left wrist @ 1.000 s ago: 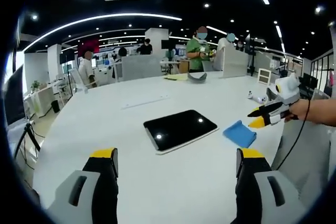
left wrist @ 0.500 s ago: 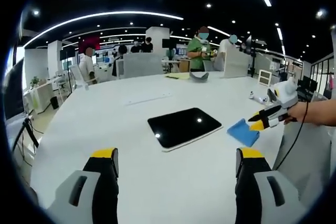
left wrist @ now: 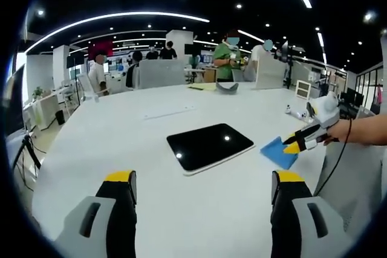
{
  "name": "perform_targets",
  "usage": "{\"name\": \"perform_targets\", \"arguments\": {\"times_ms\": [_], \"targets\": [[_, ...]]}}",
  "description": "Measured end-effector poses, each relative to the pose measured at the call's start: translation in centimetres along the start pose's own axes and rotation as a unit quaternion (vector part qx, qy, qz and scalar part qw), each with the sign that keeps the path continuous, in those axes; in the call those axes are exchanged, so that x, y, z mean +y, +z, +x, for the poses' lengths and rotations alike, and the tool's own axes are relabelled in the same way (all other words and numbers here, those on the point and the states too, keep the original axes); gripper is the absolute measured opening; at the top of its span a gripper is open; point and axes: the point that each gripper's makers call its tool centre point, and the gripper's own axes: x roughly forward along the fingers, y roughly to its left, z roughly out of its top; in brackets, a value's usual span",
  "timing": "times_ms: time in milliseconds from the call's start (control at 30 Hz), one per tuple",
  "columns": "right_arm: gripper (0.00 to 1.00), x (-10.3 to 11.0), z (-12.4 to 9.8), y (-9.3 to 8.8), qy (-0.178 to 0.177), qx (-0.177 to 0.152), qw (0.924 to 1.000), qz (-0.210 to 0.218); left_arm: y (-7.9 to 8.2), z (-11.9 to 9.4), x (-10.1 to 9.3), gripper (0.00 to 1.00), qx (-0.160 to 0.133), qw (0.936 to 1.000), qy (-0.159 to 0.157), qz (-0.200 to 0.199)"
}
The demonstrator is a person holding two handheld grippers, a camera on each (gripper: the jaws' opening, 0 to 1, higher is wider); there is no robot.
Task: Wipe the mirror surface with the cleaning cloth until all visible marks leave the cleaned area.
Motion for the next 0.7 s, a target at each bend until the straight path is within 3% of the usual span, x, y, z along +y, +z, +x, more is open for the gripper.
{"name": "perform_targets", "arguments": {"times_ms": [700], "targets": [[0.20,-0.03,0.58,-0.77,0.001,0.020,0.9997,-0.011,-0.16,-0.06,0.08,0.93,0.001,1.0000,0.000,-0.002]]}}
